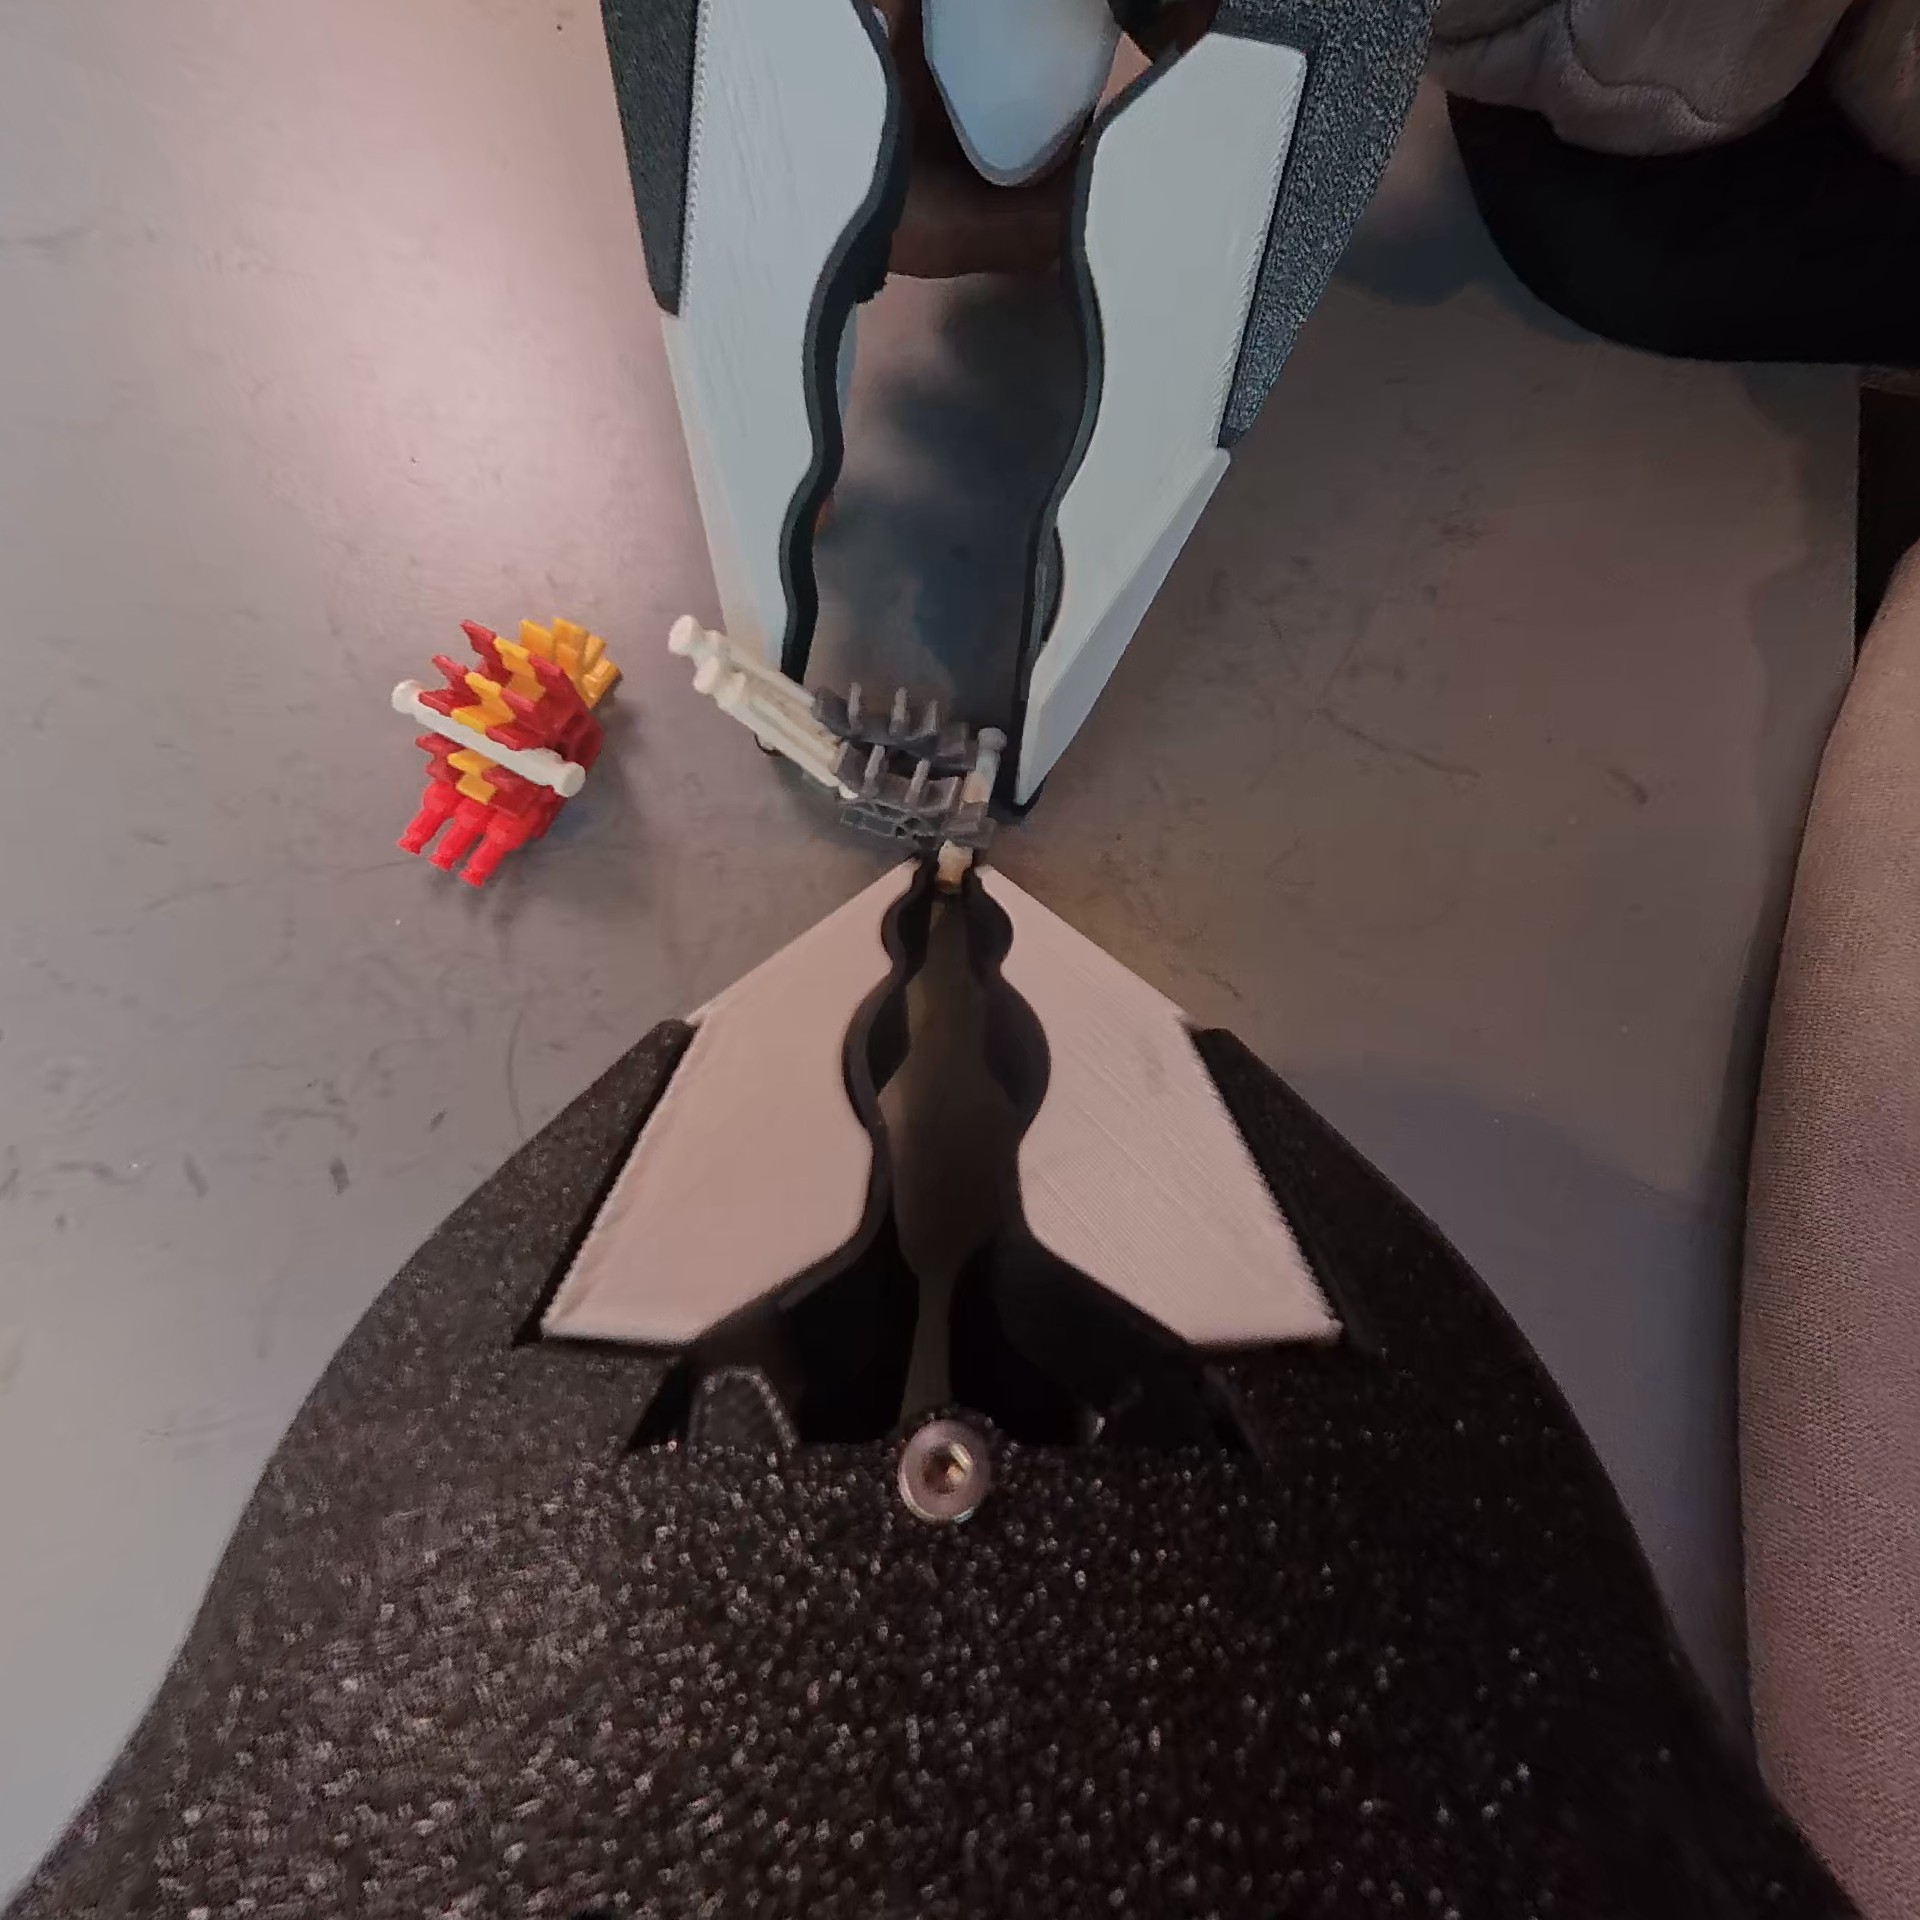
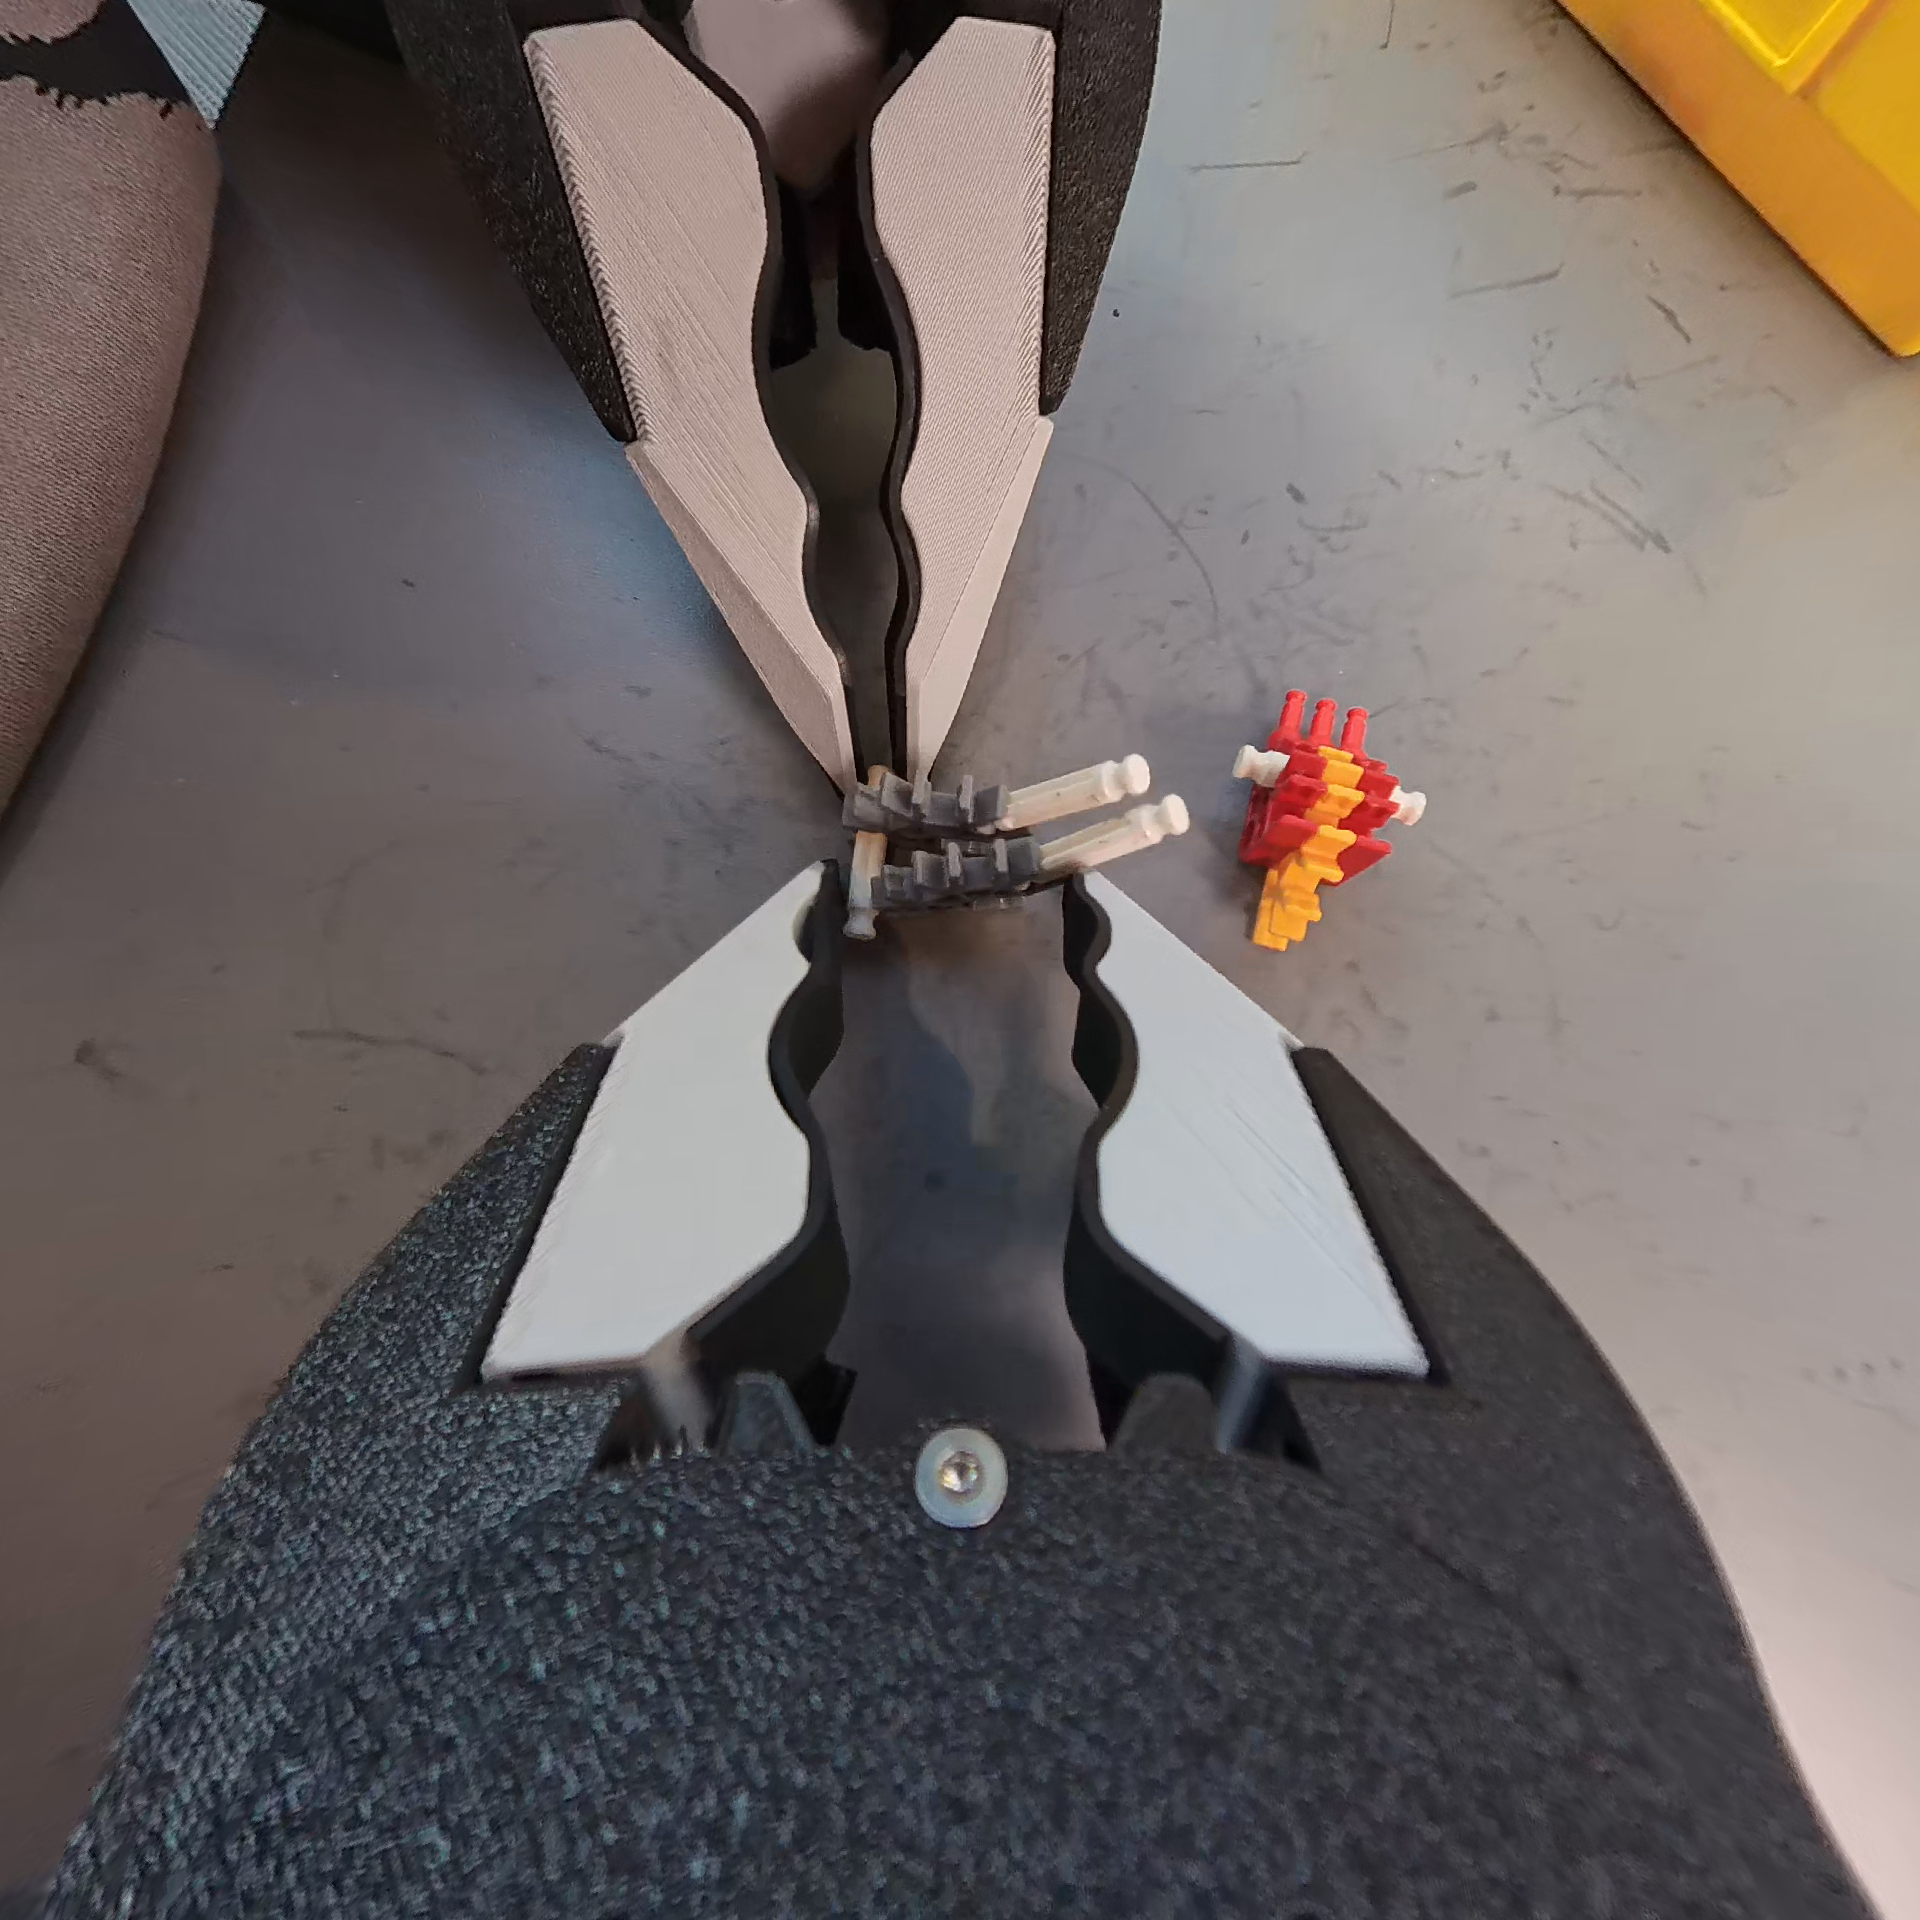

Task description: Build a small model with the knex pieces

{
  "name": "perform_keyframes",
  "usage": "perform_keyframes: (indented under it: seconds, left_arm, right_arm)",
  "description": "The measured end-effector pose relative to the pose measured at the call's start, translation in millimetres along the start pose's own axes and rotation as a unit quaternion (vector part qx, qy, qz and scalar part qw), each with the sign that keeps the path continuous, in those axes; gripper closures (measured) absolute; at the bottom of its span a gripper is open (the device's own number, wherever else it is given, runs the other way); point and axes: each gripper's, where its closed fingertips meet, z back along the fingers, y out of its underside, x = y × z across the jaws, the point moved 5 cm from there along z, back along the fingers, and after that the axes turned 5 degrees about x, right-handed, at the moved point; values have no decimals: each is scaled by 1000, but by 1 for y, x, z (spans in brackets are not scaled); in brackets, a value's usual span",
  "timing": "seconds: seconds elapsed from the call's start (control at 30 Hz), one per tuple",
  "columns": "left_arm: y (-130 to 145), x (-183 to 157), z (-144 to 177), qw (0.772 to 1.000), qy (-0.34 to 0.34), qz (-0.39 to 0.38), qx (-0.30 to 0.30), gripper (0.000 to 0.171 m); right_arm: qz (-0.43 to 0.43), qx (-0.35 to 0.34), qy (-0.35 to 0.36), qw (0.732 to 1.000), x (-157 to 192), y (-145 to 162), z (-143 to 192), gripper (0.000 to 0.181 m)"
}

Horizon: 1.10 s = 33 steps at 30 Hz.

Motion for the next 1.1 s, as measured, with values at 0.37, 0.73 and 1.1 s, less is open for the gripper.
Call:
perform_keyframes:
  seconds: [0.37,0.73,1.1]
  left_arm:
    - [-2,-2,-2,999,-34,18,-6,167]
    - [-2,-6,-4,996,-73,44,-12,166]
    - [-2,-6,-4,996,-74,56,-18,166]
  right_arm:
    - [8,-1,47,999,4,2,2,143]
    - [2,2,59,998,10,4,2,176]
    - [12,-5,65,998,11,5,7,168]
